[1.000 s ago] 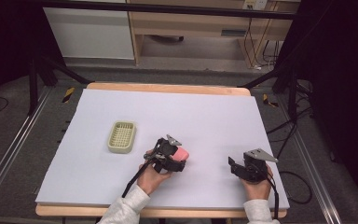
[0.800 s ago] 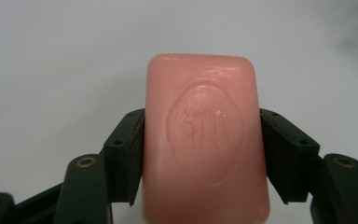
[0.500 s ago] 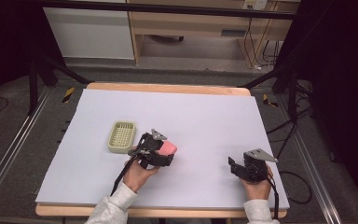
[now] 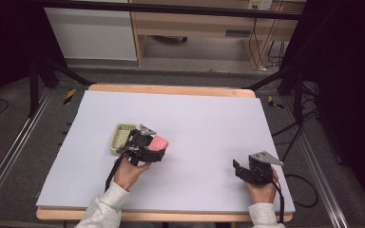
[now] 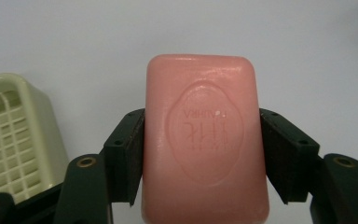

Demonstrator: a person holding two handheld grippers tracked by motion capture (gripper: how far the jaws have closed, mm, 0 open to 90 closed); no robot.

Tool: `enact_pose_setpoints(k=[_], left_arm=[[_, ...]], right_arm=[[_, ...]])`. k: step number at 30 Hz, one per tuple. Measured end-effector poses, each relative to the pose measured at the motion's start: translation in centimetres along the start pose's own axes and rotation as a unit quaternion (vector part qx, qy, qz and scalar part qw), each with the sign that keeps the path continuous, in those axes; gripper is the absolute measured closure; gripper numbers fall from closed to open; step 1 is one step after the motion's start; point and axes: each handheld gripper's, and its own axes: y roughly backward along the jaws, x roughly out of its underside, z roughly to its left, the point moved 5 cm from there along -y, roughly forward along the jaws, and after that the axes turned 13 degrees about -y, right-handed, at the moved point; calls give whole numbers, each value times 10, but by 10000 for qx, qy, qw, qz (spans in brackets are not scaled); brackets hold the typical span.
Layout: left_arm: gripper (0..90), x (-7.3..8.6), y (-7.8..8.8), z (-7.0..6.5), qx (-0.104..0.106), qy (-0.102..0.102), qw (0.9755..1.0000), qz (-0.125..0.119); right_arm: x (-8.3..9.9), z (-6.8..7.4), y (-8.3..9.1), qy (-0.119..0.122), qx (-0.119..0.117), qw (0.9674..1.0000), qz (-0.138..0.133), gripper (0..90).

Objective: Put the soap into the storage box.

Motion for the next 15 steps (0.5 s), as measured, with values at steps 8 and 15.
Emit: enact_pose_setpoints(k=[8,15], left_arm=[[368,1,10,21,-224,118,9997,-35],[368,-1,16,35,-331,212,9992,-96]], right_arm=[[0,0,0,-3,10,10000,4,323],[0,0,0,8,6,10000,2,323]])
